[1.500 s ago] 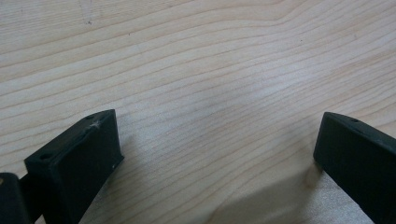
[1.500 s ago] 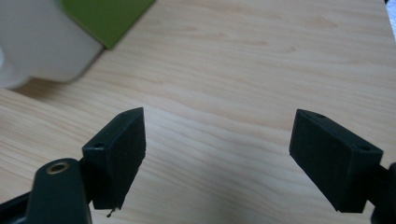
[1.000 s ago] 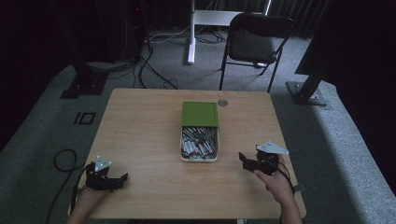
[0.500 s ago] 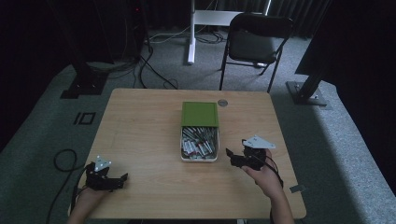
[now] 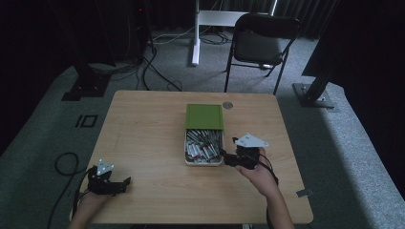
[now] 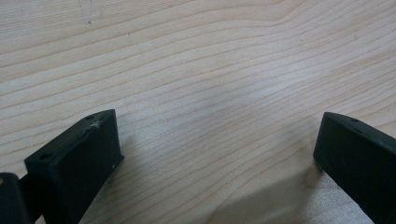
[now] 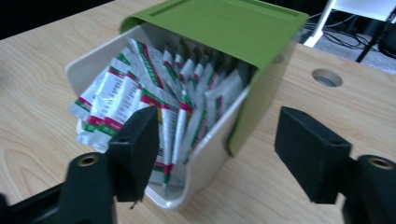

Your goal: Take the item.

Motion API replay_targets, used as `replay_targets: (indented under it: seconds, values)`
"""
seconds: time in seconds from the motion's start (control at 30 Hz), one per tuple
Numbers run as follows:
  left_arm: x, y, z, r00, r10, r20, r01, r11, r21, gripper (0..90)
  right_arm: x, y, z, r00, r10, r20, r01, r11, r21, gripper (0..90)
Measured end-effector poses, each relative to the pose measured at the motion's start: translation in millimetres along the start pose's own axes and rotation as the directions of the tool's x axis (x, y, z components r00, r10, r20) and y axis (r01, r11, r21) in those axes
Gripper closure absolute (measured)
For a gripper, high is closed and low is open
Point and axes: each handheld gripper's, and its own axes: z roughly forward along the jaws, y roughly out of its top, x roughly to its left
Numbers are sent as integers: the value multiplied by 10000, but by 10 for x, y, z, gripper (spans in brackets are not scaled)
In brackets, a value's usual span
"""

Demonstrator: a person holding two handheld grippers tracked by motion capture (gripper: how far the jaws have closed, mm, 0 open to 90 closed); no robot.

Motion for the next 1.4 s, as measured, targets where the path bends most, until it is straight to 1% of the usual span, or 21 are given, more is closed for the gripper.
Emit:
replay_targets:
  seconds: [0.07,0.1,0.17,0.2,0.23,0.27,0.3,0.33,0.37,0.4,0.5,0.53,0.57,0.6,0.7,0.73,0.87,0.93,1.0,1.07,1.4]
  values:
    - [0,0,0,10000,0,1,0,10000,4,14,27,22,27,9999,-95,-70,95,10000,-7,364]
    - [0,0,0,10000,1,-2,-1,10000,4,14,27,22,27,9999,-95,-70,95,10000,-7,364]
    - [0,0,0,10000,-1,-2,1,10000,-1,14,72,44,68,9990,-392,-195,391,9992,-59,441]
    - [0,0,0,10000,0,-1,0,10000,3,14,86,50,81,9977,-635,-241,633,9979,-99,474]
    - [0,0,0,10000,-1,-4,1,10000,4,14,97,54,98,9964,-807,-256,804,9967,-97,482]
    - [0,0,0,10000,-1,-4,1,10000,4,14,112,57,114,9964,-792,-307,790,9968,-97,486]
    - [0,0,0,10000,-1,-3,1,10000,6,14,123,60,128,9960,-773,-449,769,9970,-94,513]
    - [0,0,0,10000,-3,-5,3,10000,5,14,135,61,141,9949,-836,-570,833,9965,-80,529]
    - [0,0,0,10000,-3,-5,3,10000,5,14,135,61,141,9949,-836,-570,833,9965,-80,529]
    - [0,0,0,10000,-2,-1,2,10000,3,14,172,61,172,9932,-945,-674,950,9955,44,547]
    - [0,0,0,10000,-2,-2,2,10000,2,14,196,59,195,9936,-916,-657,926,9956,124,560]
    - [0,0,0,10000,-1,-2,1,10000,0,14,209,57,208,9931,-1006,-603,1015,9947,134,585]
    - [0,0,0,10000,1,1,-1,10000,4,14,235,47,238,9923,-1069,-627,1087,9937,256,607]
    - [0,0,0,10000,-1,0,1,10000,4,14,235,47,238,9923,-1069,-627,1087,9937,256,607]
    - [0,0,-1,10000,3,-1,-3,10000,8,14,267,27,290,9912,-1074,-768,1107,9931,391,653]
    - [0,0,0,10000,2,0,-2,10000,3,14,281,12,324,9896,-1205,-788,1244,9911,473,681]
    - [0,0,0,10000,-2,-3,2,10000,3,14,290,-3,360,9903,-1123,-823,1166,9920,491,694]
    - [0,0,-1,10000,3,-4,-3,10000,9,14,306,-35,425,9897,-1279,-643,1321,9890,669,731]
    - [0,0,-1,10000,2,0,-2,10000,5,14,311,-43,438,9899,-1292,-582,1333,9884,727,740]
    - [0,0,-1,10000,0,-3,0,10000,8,14,326,-64,467,9897,-1290,-616,1337,9877,804,761]
    - [0,0,-1,10000,2,-3,-2,10000,9,14,375,-109,516,9901,-1335,-438,1376,9846,1076,786]
